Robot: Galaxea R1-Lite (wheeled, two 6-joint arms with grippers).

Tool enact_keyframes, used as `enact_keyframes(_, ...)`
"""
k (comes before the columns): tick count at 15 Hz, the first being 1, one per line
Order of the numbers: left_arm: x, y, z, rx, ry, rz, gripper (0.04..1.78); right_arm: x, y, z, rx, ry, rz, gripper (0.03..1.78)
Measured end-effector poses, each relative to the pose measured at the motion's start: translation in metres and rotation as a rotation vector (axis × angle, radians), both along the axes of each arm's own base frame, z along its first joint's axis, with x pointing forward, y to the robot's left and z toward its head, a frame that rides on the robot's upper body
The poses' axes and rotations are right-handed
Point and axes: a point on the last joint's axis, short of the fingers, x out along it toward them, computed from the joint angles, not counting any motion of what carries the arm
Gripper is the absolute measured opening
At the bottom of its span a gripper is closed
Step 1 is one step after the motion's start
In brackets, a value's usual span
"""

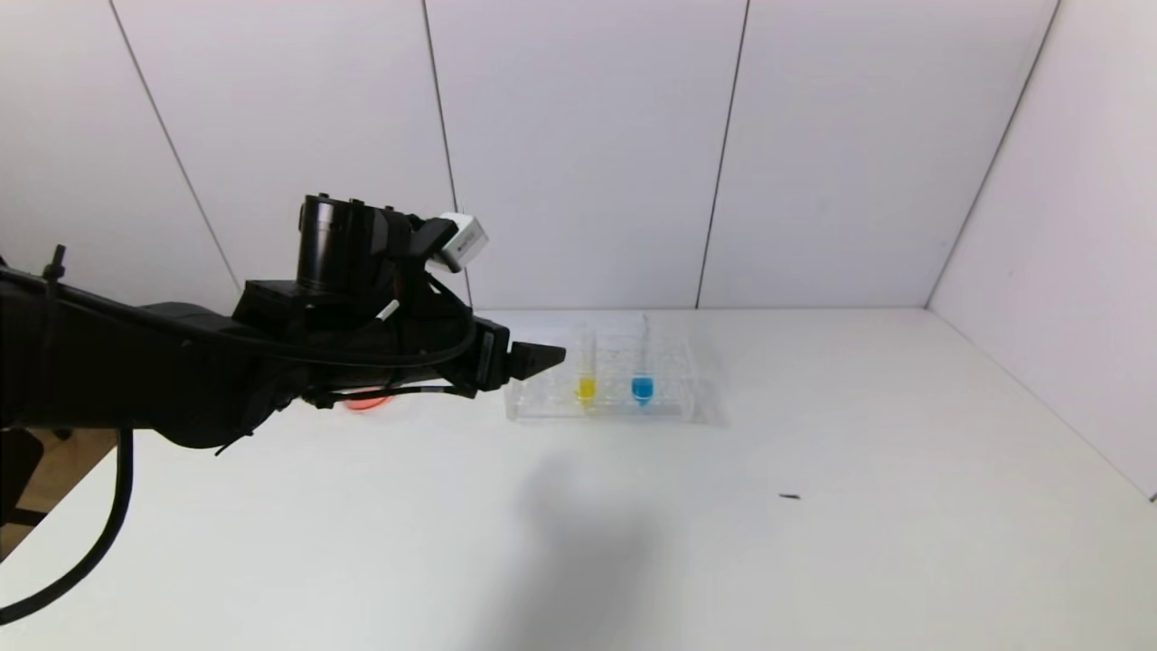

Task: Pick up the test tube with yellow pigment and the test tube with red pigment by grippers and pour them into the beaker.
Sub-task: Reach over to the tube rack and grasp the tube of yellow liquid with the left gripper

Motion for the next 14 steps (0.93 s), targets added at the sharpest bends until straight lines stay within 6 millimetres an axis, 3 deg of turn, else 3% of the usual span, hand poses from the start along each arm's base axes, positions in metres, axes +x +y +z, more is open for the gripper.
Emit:
enact_keyframes(4,0.017,-0.019,-0.011,-0.003,0.000,-0.026,1.76,0.000,0.000,0.000,0.000,0.000,0.000,1.70)
enact_keyframes(14,0.054,-0.044,-0.043,-0.036,0.010,-0.011,1.76,0.000,0.000,0.000,0.000,0.000,0.000,1.70)
